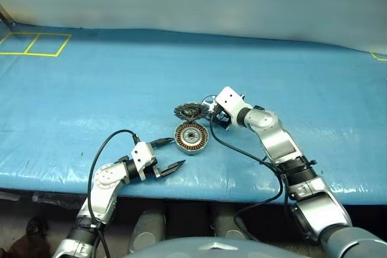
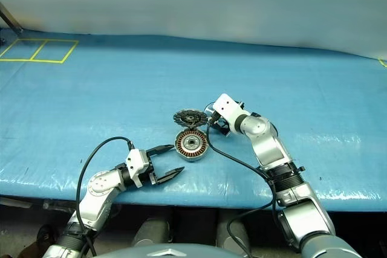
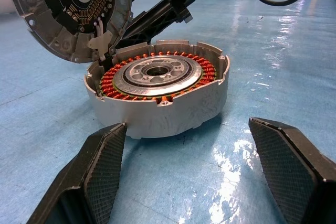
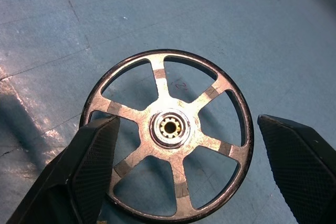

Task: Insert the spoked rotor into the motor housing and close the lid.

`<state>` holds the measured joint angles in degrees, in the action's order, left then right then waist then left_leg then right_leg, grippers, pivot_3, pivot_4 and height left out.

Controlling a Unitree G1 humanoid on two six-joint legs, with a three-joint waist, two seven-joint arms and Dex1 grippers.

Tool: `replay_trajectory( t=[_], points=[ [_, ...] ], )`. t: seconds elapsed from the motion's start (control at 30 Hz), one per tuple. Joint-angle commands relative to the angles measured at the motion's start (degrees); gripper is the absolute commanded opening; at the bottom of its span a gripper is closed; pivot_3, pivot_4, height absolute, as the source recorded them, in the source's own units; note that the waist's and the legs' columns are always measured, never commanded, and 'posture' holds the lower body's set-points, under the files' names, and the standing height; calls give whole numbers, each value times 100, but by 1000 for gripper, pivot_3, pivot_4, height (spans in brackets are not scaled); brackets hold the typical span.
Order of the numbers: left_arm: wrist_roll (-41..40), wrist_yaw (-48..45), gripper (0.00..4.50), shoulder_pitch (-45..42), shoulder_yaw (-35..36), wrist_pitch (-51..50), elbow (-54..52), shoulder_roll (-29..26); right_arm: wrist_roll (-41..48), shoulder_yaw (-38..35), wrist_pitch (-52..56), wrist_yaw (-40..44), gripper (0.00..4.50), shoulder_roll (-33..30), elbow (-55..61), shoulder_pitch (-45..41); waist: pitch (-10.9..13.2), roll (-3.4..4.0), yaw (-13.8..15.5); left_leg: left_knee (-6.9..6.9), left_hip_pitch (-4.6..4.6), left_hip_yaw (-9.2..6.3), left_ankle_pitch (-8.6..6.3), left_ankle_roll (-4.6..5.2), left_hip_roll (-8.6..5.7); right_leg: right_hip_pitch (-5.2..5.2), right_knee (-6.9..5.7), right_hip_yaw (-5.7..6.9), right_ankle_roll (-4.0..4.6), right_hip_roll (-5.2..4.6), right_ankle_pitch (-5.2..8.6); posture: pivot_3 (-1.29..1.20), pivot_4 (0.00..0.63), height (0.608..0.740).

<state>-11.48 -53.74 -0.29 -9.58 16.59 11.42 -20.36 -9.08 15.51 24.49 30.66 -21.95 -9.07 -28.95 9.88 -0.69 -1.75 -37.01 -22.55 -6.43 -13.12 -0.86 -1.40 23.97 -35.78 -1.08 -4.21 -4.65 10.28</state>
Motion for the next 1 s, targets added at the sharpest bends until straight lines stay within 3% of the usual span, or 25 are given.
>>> replay_trajectory(
  t=[0.03,0.27,0.37,0.93,1.0],
  points=[
    [0,10,4093,25,-21,45,-68,-1,-86,39,-47,-22,4451,-10,114,42,0,0,0,0,0,0,0,0,0,0,0,0,0,0,0,0,150,740],
    [11,22,4093,33,-25,41,-55,6,-37,7,-115,6,4451,-5,193,67,0,0,0,0,0,0,0,0,0,0,0,0,0,0,0,0,150,740],
    [10,30,4093,46,-24,30,-63,6,-84,24,-121,-32,3555,-7,221,83,0,0,1,0,0,0,0,0,0,0,0,0,0,0,0,0,150,740],
    [42,88,4093,58,-34,33,-37,17,-94,204,59,313,3555,-22,-72,-26,0,1,-2,0,2,-1,0,0,0,-1,0,0,0,0,0,0,150,740],
    [49,100,4093,60,-40,39,-33,20,-111,206,113,327,3176,-24,-130,-55,-1,1,-3,0,2,-1,0,0,0,-1,0,0,0,1,1,0,150,740]
  ],
)
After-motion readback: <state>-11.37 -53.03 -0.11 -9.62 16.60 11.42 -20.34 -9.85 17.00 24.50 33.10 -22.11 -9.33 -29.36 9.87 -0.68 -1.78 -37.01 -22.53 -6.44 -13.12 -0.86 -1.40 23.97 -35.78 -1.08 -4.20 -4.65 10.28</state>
